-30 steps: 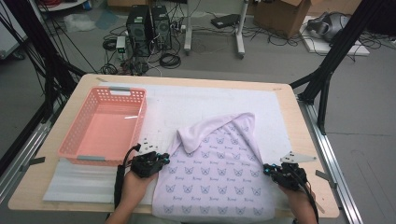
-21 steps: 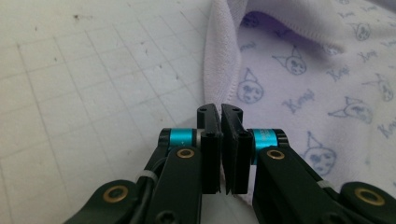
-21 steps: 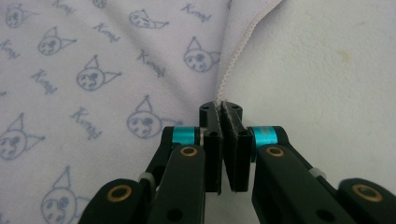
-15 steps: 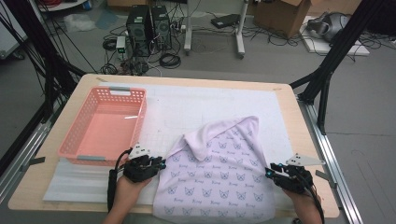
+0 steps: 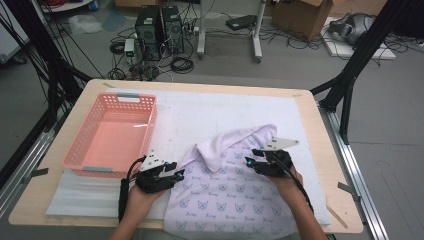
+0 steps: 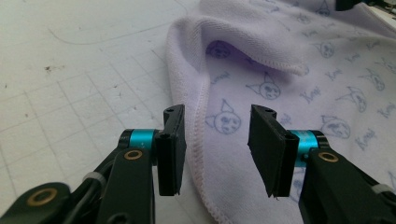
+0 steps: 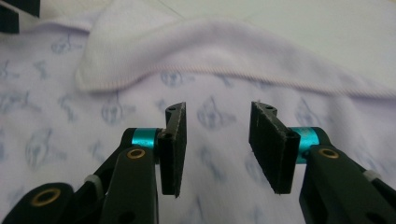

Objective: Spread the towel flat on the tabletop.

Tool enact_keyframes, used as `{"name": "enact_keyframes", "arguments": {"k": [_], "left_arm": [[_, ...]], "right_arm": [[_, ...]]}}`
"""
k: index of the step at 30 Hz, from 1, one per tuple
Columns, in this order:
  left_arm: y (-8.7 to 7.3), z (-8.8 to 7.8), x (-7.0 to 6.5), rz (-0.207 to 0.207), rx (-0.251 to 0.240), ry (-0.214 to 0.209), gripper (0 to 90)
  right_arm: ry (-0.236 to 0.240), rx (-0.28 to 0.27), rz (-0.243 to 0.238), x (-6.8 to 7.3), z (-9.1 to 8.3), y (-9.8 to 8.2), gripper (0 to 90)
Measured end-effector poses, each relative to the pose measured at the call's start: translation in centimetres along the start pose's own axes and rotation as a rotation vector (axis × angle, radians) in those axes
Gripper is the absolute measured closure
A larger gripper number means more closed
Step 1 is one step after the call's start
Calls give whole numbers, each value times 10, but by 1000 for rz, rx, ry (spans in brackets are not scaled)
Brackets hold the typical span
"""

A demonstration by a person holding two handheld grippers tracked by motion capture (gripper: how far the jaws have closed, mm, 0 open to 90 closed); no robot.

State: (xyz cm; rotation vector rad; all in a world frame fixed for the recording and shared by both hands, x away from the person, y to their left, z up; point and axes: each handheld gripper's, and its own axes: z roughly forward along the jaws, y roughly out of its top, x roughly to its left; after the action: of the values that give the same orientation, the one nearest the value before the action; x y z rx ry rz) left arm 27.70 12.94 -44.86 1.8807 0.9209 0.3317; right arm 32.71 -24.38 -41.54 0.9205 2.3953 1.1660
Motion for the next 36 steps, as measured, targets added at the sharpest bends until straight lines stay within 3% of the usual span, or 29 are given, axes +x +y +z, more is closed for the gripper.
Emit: {"name": "enact_keyframes", "arguments": {"k": [4, 10, 13, 16, 19, 23, 27, 29, 30, 32, 33, 36], "left_arm": [[1, 1, -1, 7, 4, 5, 549], [0, 1, -4, 13, 11, 23, 516], [0, 1, -5, 14, 9, 26, 501], [0, 0, -7, 19, 7, 37, 480], [0, 0, -8, 21, 10, 35, 465], [0, 0, -9, 24, 11, 30, 458], [0, 0, -9, 24, 10, 31, 456], [0, -1, -9, 18, 6, 34, 456], [0, -1, -9, 17, 3, 35, 455], [-1, -2, -8, 23, -1, 37, 455], [-1, -3, -8, 20, 0, 37, 455], [-1, -4, -8, 24, 3, 37, 454]], "right_arm": [[49, 19, 4, 1, 32, 23, 547], [111, 86, 13, 9, 80, 41, 554], [92, 129, -19, 14, 99, 45, 640], [78, 126, -41, 15, 103, 50, 836], [59, 150, -62, 13, 105, 57, 853], [21, 94, -25, 1, 106, 74, 850], [-7, 100, -11, -6, 120, 93, 852], [-21, 91, 20, -8, 127, 104, 851], [-35, 71, 34, -9, 130, 109, 840], [-66, 4, 82, -10, 133, 119, 723], [-76, -28, 102, -11, 132, 124, 745], [-127, -68, 61, -11, 119, 133, 772]]}}
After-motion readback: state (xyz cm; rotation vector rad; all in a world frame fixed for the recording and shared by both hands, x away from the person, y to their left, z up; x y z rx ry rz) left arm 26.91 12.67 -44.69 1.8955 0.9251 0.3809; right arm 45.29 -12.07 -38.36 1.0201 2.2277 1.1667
